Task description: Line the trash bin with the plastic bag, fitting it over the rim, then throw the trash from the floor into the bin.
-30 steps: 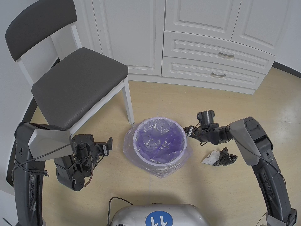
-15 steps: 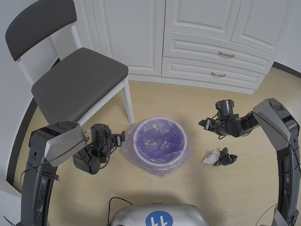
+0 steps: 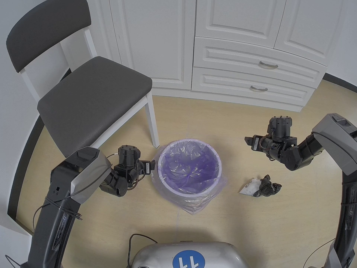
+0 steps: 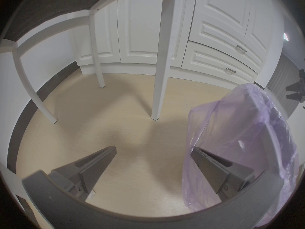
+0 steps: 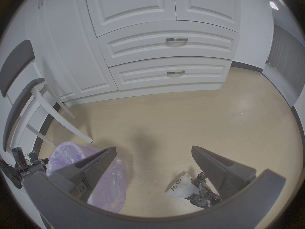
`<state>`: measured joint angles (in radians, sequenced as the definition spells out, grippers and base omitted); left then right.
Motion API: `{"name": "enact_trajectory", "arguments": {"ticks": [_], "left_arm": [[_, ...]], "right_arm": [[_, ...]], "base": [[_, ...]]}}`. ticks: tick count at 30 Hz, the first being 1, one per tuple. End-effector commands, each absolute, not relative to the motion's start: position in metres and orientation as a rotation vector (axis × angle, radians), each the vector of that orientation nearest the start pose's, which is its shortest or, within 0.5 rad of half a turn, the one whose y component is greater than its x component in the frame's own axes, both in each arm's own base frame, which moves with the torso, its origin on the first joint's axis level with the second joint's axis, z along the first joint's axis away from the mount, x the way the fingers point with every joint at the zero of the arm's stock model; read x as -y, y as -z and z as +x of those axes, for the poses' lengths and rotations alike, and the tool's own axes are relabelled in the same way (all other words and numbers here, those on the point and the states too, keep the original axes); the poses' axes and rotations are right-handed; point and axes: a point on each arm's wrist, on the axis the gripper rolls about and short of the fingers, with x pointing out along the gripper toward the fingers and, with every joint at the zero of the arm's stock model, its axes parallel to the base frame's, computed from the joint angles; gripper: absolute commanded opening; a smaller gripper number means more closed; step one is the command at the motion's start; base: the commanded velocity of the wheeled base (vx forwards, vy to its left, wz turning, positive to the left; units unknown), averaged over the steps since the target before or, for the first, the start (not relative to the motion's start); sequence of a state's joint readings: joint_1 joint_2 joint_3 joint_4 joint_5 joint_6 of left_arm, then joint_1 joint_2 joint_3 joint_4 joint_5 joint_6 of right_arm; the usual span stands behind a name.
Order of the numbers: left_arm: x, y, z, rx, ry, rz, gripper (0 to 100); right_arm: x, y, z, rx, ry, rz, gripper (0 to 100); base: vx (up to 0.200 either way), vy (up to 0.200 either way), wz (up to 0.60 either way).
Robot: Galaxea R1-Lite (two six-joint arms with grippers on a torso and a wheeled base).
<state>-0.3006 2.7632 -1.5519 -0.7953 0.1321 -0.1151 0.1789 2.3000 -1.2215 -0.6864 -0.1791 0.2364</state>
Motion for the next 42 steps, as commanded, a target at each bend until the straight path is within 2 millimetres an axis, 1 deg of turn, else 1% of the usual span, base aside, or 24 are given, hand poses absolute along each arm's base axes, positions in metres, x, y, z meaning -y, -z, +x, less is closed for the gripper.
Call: {"name": "enact_trajectory", "arguments": {"ticks": [1,5,13,14,15,16,17,24,26,27,30,32,34,36,37,39,41,42], "left_arm": [[0.149,0.083,0.495,-0.438,0.163,0.002,100],[0.151,0.094,0.502,-0.466,0.170,0.036,100],[0.158,0.104,0.517,-0.523,0.171,0.058,100],[0.158,0.106,0.518,-0.526,0.172,0.064,100],[0.159,0.116,0.518,-0.544,0.180,0.106,100],[0.158,0.121,0.517,-0.557,0.181,0.126,100],[0.157,0.122,0.517,-0.563,0.183,0.132,100],[0.154,0.113,0.520,-0.538,0.172,0.123,100],[0.150,0.092,0.526,-0.500,0.123,0.094,100],[0.147,0.088,0.524,-0.501,0.099,0.085,100],[0.142,0.063,0.515,-0.488,0.074,0.048,100],[0.138,0.049,0.504,-0.472,0.072,0.032,100],[0.135,0.038,0.490,-0.450,0.078,0.035,100],[0.134,0.035,0.476,-0.458,0.083,0.045,100],[0.133,0.034,0.474,-0.461,0.083,0.047,100],[0.130,0.034,0.459,-0.491,0.084,0.061,100],[0.129,0.034,0.456,-0.493,0.084,0.061,100],[0.125,0.035,0.444,-0.498,0.088,0.063,100]], "right_arm": [[-0.069,-0.080,0.432,-0.355,0.052,0.160,100],[-0.068,-0.080,0.432,-0.355,0.050,0.158,100],[-0.064,-0.077,0.433,-0.364,0.057,0.140,100],[-0.064,-0.076,0.433,-0.367,0.057,0.139,100],[-0.064,-0.074,0.434,-0.371,0.059,0.137,100],[-0.064,-0.074,0.434,-0.373,0.058,0.133,100],[-0.064,-0.074,0.433,-0.375,0.057,0.126,100],[-0.063,-0.073,0.427,-0.389,0.051,0.095,100],[-0.061,-0.078,0.421,-0.386,0.050,0.081,100],[-0.060,-0.081,0.419,-0.384,0.049,0.079,100],[-0.058,-0.092,0.410,-0.373,0.048,0.074,100],[-0.057,-0.098,0.403,-0.367,0.045,0.059,100],[-0.055,-0.101,0.396,-0.374,0.043,0.037,100],[-0.054,-0.103,0.389,-0.379,0.037,0.014,100],[-0.054,-0.104,0.388,-0.379,0.038,0.011,100],[-0.053,-0.104,0.380,-0.387,0.033,-0.016,100],[-0.053,-0.105,0.378,-0.385,0.032,-0.023,100],[-0.052,-0.105,0.371,-0.377,0.028,-0.042,100]], "base": [[0.000,0.000,0.00],[0.000,0.000,0.00],[0.000,0.000,0.00],[0.000,0.000,0.00],[0.000,0.000,0.00],[0.000,0.000,0.00],[0.000,0.000,0.00],[0.000,0.000,0.00],[0.000,0.000,0.00],[0.000,0.000,0.00],[0.000,0.000,0.00],[0.000,0.000,0.00],[0.000,0.000,0.00],[0.000,0.000,0.00],[0.000,0.000,0.00],[0.000,0.000,0.00],[0.000,0.000,0.00],[0.000,0.000,0.00]]}}
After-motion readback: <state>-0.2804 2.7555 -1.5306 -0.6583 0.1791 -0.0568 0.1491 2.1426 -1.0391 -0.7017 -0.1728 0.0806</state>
